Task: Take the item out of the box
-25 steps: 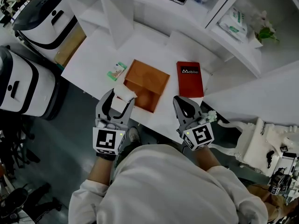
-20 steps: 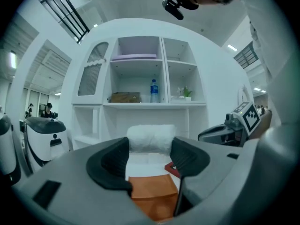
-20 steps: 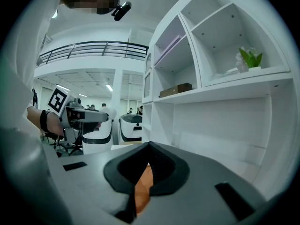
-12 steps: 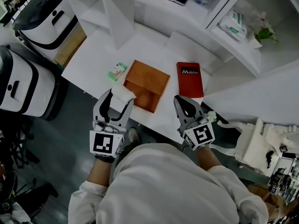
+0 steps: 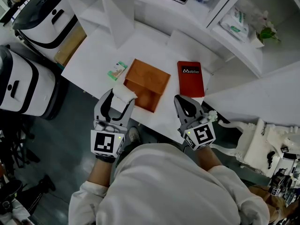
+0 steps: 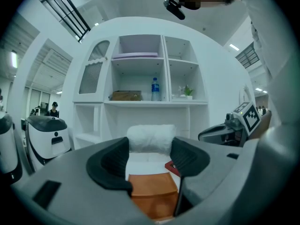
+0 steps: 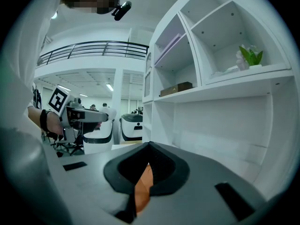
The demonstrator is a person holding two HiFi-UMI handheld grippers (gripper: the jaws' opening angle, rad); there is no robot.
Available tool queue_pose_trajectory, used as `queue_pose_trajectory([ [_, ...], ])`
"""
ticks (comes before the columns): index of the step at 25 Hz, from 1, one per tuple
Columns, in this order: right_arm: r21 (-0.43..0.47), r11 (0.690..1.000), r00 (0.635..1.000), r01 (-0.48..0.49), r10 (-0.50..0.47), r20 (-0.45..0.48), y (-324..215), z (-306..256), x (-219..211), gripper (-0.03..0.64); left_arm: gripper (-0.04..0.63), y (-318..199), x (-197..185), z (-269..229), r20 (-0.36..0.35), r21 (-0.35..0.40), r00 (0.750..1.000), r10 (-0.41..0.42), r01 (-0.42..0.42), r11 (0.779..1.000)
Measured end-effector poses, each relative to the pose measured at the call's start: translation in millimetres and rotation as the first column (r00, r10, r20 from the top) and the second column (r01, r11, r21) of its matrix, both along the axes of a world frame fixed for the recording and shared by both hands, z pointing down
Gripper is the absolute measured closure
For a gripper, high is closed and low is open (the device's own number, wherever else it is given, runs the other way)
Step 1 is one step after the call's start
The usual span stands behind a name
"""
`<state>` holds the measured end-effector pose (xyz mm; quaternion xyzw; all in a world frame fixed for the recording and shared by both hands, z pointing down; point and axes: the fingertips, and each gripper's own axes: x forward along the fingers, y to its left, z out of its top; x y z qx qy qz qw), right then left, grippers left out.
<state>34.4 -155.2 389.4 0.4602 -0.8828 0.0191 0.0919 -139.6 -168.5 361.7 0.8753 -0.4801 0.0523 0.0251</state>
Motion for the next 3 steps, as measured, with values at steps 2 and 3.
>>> queue_pose_trajectory([
  [2, -0.001, 1.000, 1.000, 0.000, 0.000, 0.000, -1.3, 0.6, 2.6, 0.595, 0.319, -1.4, 3.4, 0.8, 0.002, 0.000, 1.000, 0.003, -0.003, 1.000],
  [3, -0.002, 1.000, 1.000, 0.001, -0.001, 0.001, -1.9, 1.0, 3.8, 0.595, 0.319, -2.1, 5.1, 1.3, 0.003, 0.000, 1.000, 0.004, -0.004, 1.000],
])
